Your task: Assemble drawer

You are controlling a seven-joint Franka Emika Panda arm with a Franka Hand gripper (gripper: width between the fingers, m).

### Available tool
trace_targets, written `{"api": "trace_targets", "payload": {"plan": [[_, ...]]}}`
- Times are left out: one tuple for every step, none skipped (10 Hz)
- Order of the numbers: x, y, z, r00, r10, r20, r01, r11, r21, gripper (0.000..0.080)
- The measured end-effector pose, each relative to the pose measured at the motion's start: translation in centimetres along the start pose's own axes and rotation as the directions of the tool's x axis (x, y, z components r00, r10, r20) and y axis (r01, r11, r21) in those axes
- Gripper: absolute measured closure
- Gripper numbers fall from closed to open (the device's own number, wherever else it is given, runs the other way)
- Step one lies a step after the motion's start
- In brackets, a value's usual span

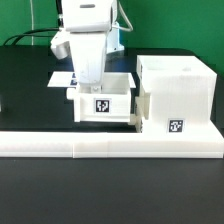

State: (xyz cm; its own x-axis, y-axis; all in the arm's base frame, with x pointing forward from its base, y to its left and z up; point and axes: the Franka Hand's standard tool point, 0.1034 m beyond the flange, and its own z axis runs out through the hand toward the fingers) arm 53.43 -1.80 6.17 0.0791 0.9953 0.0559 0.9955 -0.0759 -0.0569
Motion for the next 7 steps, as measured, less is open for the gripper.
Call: {"api": "trace_targets", "payload": {"plan": [[0.14,0.21,-0.08,1.000,-0.002,-0.001,0.002,1.000,-0.016,0.0757],[0.08,0.20,0.15,1.000,0.001,-0.004,-0.001,1.000,-0.031,0.0757],[0.04,0.07,0.24,1.000,0.001,-0.003,-0.001,1.000,-0.025,0.0757],[0.14,0.03,0.38,1.000,0.000,-0.004,0.000,1.000,-0.023,0.0757],[0.43,-0.05,0.62,1.000,-0.005,-0.006,0.004,1.000,-0.019,0.0757],[0.60,-0.07,0.66,1.000,-0.007,-0.007,0.007,1.000,-0.018,0.0757],[0.51,-0.10,0.68,1.000,-0.006,-0.007,0.005,1.000,-0.018,0.0757]]}}
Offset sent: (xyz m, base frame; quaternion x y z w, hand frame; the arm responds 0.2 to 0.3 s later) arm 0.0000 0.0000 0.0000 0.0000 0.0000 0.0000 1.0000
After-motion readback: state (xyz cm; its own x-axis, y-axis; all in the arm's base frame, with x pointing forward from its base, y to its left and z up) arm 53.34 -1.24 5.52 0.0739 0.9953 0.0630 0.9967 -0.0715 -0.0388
